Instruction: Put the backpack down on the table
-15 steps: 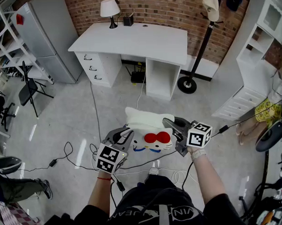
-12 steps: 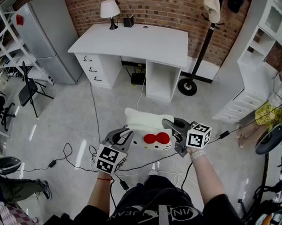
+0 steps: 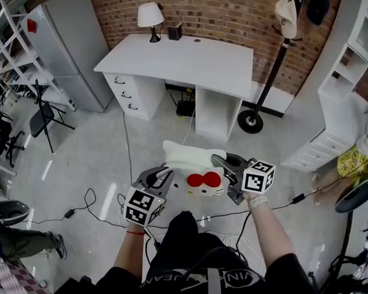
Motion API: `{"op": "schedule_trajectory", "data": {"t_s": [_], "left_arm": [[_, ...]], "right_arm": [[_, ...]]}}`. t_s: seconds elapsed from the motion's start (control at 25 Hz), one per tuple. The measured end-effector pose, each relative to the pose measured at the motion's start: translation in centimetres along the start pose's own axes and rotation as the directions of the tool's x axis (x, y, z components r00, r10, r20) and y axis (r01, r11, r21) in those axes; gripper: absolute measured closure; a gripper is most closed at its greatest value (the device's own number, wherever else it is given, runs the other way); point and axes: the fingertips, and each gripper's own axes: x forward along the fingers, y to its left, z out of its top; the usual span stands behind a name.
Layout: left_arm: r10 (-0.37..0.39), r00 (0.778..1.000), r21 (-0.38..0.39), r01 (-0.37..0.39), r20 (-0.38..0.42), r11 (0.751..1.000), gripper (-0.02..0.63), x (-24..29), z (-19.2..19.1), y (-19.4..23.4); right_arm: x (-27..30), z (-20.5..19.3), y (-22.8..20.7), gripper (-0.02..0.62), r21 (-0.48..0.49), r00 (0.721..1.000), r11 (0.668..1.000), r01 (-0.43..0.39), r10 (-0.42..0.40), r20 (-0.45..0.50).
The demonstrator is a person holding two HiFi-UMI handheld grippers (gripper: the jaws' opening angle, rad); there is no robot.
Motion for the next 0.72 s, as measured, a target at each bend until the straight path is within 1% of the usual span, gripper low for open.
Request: {"op": "schedule_trajectory", "data": {"t_s": [0.24,0.4,0.52,0.72], "left_arm": [[0.003,1.000,0.005,-0.003,-0.008,1.000,0.545,2.0,0.5,2.2],[-0.021,0.999,0.003,0.021,-0.027,1.000,0.545,4.1,0.6,3.9],[-0.033,0.999,0.008,0.034,-0.034,0.999,0.545,6.0,1.5,5.7],[-0.055,0.998,-0.014,0.054,-0.044,0.998,0.545,8.6,2.0,8.8]], "right_arm": [[1.7,1.1,-2.1,0.584,-0.002,1.000,1.000,-0.003,0.003,-0.005],[3.0,1.4,-4.2,0.584,0.016,1.000,1.000,0.011,-0.011,-0.013],[4.1,2.8,-6.1,0.584,0.024,1.000,0.999,0.022,-0.022,0.000],[6.7,4.2,-8.8,0.584,0.029,1.000,0.999,0.025,-0.025,-0.007]]}}
